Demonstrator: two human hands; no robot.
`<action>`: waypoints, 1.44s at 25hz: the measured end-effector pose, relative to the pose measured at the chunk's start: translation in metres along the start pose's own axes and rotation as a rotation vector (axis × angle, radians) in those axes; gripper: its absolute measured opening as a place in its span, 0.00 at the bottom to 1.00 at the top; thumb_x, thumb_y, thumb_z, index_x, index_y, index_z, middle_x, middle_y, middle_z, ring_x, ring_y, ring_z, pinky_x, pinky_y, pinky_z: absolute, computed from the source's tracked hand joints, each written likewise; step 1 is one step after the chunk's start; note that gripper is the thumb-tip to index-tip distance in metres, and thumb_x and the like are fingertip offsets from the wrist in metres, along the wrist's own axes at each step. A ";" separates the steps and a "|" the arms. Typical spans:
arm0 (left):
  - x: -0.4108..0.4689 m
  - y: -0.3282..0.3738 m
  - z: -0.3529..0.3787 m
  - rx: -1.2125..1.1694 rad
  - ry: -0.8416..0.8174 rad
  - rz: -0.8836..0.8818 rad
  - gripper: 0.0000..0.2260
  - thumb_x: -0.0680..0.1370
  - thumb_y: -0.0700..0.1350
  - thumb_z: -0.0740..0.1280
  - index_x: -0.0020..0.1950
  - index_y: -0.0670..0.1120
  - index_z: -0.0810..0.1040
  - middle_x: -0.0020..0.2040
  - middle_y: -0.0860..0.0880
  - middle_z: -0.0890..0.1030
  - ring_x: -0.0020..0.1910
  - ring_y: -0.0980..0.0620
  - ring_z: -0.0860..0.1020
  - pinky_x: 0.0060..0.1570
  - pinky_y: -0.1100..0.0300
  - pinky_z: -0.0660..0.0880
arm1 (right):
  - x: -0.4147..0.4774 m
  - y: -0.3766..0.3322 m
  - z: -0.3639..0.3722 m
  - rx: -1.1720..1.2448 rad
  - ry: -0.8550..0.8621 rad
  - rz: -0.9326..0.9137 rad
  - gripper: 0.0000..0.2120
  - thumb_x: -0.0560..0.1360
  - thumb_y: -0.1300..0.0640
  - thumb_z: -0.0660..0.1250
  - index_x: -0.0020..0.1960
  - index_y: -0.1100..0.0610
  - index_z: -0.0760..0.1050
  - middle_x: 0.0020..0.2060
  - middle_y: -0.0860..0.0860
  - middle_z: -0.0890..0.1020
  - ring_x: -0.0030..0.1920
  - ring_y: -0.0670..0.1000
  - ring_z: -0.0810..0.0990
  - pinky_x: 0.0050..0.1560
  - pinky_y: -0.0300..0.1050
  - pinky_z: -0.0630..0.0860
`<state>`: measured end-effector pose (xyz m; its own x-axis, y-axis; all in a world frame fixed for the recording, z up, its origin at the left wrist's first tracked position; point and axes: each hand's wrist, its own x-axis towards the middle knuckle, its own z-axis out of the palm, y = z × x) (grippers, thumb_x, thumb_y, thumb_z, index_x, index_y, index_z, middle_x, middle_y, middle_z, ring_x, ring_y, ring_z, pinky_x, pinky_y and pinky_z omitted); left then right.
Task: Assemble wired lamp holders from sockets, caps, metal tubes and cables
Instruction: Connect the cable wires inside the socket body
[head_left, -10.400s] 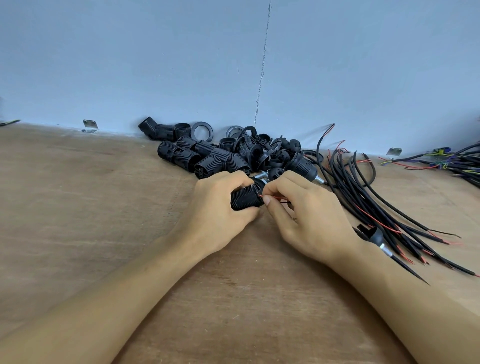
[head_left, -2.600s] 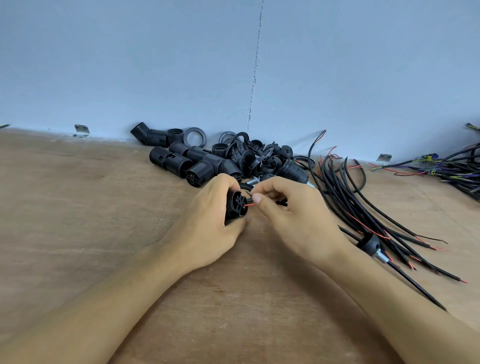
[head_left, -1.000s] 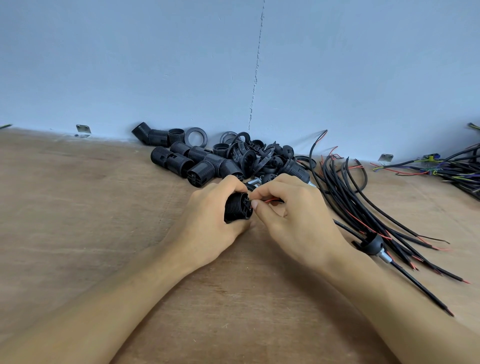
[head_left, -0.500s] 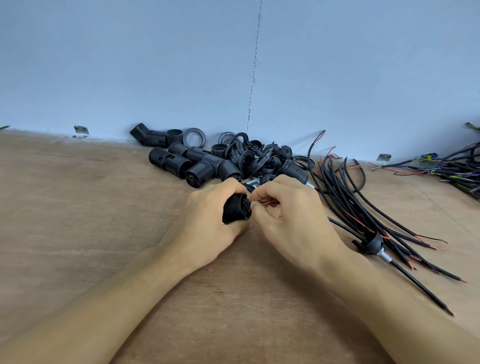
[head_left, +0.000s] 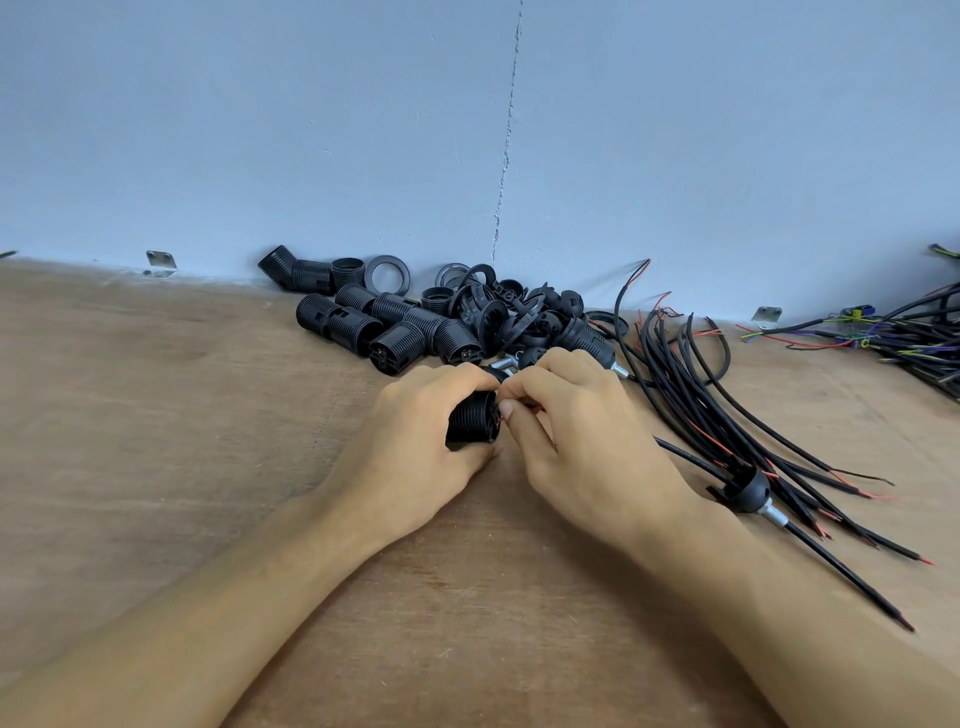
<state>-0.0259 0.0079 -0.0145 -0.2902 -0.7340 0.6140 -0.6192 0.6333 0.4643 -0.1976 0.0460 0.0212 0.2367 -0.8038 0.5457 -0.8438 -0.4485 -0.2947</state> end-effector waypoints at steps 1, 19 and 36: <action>0.000 0.000 0.000 0.007 0.008 -0.004 0.23 0.68 0.45 0.81 0.58 0.61 0.77 0.45 0.61 0.78 0.45 0.65 0.74 0.48 0.77 0.67 | 0.000 0.000 0.001 0.021 0.011 0.013 0.03 0.78 0.60 0.67 0.47 0.55 0.80 0.43 0.48 0.76 0.47 0.53 0.73 0.51 0.54 0.73; 0.001 -0.010 0.005 -0.035 0.002 -0.018 0.21 0.68 0.50 0.81 0.58 0.60 0.80 0.47 0.60 0.82 0.49 0.61 0.78 0.48 0.71 0.70 | -0.002 0.007 0.003 0.185 0.050 0.125 0.06 0.76 0.58 0.70 0.45 0.47 0.80 0.39 0.43 0.80 0.39 0.44 0.76 0.40 0.36 0.71; 0.001 -0.012 0.011 -0.024 -0.006 -0.015 0.22 0.69 0.50 0.80 0.60 0.61 0.78 0.46 0.57 0.82 0.46 0.59 0.79 0.45 0.67 0.74 | -0.004 0.009 0.011 0.161 0.056 0.036 0.05 0.77 0.62 0.68 0.44 0.53 0.79 0.36 0.39 0.71 0.39 0.41 0.69 0.39 0.34 0.62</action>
<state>-0.0266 -0.0029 -0.0266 -0.2856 -0.7448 0.6031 -0.6057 0.6280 0.4886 -0.2004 0.0404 0.0078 0.1770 -0.7994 0.5742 -0.7619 -0.4806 -0.4342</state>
